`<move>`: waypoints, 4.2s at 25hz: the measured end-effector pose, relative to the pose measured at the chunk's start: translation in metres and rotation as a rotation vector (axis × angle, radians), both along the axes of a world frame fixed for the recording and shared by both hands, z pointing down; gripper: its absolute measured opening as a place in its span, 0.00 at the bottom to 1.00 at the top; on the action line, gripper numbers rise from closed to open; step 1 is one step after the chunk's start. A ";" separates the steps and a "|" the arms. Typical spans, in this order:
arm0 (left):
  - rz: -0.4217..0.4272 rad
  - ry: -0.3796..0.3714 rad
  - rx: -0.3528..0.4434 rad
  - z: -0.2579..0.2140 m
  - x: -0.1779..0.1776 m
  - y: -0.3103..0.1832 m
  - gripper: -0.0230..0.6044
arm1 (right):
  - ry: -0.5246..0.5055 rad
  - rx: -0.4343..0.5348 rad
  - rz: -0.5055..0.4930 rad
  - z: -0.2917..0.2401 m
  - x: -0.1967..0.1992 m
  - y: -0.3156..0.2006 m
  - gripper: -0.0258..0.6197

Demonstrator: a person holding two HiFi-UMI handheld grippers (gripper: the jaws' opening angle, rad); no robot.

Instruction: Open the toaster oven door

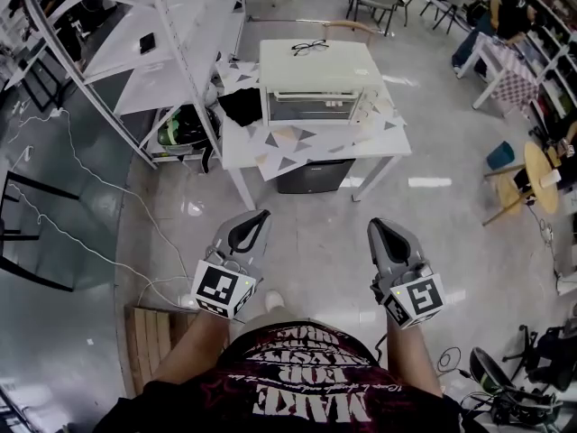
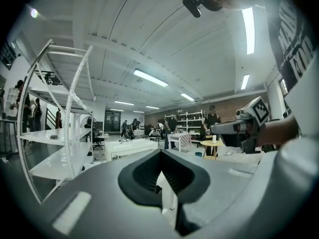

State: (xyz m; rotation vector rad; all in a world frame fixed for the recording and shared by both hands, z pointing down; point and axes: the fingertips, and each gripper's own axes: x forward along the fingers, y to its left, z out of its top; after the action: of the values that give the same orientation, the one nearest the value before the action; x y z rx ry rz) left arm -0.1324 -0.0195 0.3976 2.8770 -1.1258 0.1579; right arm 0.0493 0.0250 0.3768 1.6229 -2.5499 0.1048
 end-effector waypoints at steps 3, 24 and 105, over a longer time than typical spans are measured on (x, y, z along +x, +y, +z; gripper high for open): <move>0.008 0.010 0.002 -0.001 -0.008 -0.011 0.04 | 0.003 0.011 -0.002 -0.005 -0.010 -0.008 0.08; 0.129 0.008 -0.016 0.014 0.025 -0.040 0.04 | 0.004 -0.013 0.107 0.002 0.016 -0.020 0.08; -0.242 -0.126 0.017 -0.008 0.115 -0.167 0.04 | -0.161 0.015 -0.280 0.013 0.109 -0.214 0.08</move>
State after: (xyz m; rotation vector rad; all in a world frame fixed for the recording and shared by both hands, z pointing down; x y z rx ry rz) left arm -0.0169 -0.1864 0.3900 2.7483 -1.4912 0.3231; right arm 0.1579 -0.1894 0.3901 1.2923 -2.8759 0.1984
